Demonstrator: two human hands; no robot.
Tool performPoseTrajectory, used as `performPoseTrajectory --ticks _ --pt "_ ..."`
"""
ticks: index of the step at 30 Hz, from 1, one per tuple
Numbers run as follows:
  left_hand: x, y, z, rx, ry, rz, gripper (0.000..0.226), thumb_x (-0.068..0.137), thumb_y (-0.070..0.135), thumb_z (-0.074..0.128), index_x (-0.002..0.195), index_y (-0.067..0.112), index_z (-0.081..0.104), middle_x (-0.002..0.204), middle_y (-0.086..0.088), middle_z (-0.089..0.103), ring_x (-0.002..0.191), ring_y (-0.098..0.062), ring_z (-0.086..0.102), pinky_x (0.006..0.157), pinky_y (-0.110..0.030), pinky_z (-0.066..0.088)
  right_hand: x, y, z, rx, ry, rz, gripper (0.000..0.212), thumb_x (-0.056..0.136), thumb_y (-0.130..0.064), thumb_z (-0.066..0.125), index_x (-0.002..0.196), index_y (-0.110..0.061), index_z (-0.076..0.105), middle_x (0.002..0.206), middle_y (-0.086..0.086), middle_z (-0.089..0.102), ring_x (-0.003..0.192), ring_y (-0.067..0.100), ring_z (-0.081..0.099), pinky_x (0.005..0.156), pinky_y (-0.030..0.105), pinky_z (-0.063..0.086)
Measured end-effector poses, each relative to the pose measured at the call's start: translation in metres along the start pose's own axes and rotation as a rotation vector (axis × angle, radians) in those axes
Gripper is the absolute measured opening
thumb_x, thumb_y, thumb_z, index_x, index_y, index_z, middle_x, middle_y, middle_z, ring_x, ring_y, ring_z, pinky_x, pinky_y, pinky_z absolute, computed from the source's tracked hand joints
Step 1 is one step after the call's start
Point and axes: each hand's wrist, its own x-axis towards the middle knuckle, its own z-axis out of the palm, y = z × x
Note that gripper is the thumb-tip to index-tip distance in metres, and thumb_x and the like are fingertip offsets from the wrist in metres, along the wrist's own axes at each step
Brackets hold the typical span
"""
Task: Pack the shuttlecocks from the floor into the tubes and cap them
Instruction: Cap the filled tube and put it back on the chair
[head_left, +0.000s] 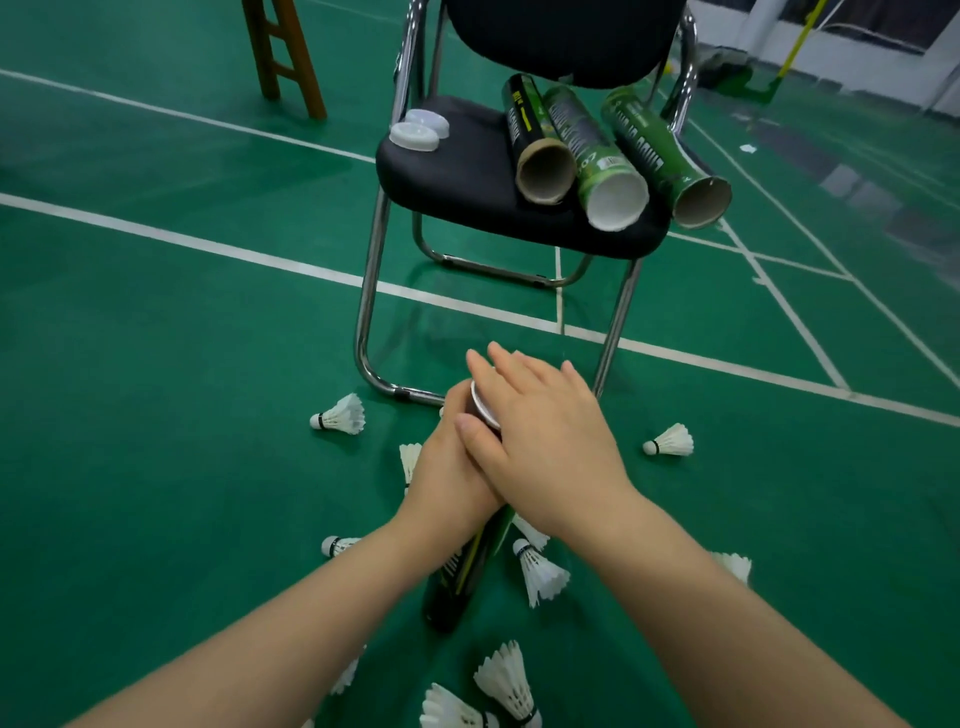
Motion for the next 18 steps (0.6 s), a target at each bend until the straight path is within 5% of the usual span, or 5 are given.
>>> performPoseTrajectory --ticks 4,7,10,13,18 --pt "-0.004 0.016 -0.003 0.033 -0.04 0.002 0.053 0.079 0.014 0.068 0.112 0.03 0.029 0.09 0.028 0.048 0.073 0.022 0.052 0.058 -0.002 0.039 -0.006 0.003 -0.008 0.028 -0.087 -0.003 0.06 0.095 -0.049 0.034 0.148 -0.033 0.013 0.157 -0.005 0.013 0.143 0.019 0.012 0.117 0.043 0.012" --pt "-0.006 0.019 -0.01 0.032 -0.158 -0.036 0.067 0.076 0.014 0.071 0.123 0.03 0.026 0.096 0.026 0.049 0.079 0.013 0.051 0.061 -0.001 0.039 -0.012 0.004 -0.018 0.101 -0.174 0.017 0.065 0.091 -0.047 0.046 0.147 -0.03 0.017 0.155 -0.003 0.017 0.139 0.026 0.016 0.112 0.045 0.024" --pt "-0.012 0.025 -0.018 0.164 -0.265 -0.051 0.076 0.072 0.026 0.074 0.131 0.023 0.026 0.091 0.021 0.049 0.078 0.006 0.05 0.058 -0.005 0.038 -0.017 0.001 -0.03 0.106 -0.276 0.047 0.064 0.085 -0.036 0.056 0.14 -0.025 0.026 0.142 0.002 0.031 0.115 0.031 0.039 0.09 0.036 0.038" --pt "-0.026 0.032 -0.022 0.217 -0.295 -0.07 0.083 0.066 0.03 0.08 0.133 0.026 0.031 0.095 0.014 0.056 0.089 -0.01 0.056 0.072 -0.021 0.043 -0.027 -0.007 -0.047 0.044 -0.372 0.045 0.069 0.073 -0.022 0.066 0.133 -0.024 0.033 0.125 0.003 0.04 0.096 0.026 0.053 0.078 0.037 0.05" --pt "-0.031 0.08 -0.036 0.277 -0.349 0.092 0.084 0.065 0.027 0.082 0.134 0.027 0.032 0.089 0.022 0.053 0.082 -0.003 0.053 0.063 -0.008 0.039 -0.056 -0.014 -0.092 0.058 -0.148 0.06 0.066 0.066 -0.025 0.07 0.125 -0.026 0.041 0.114 0.0 0.048 0.095 0.023 0.055 0.079 0.04 0.051"
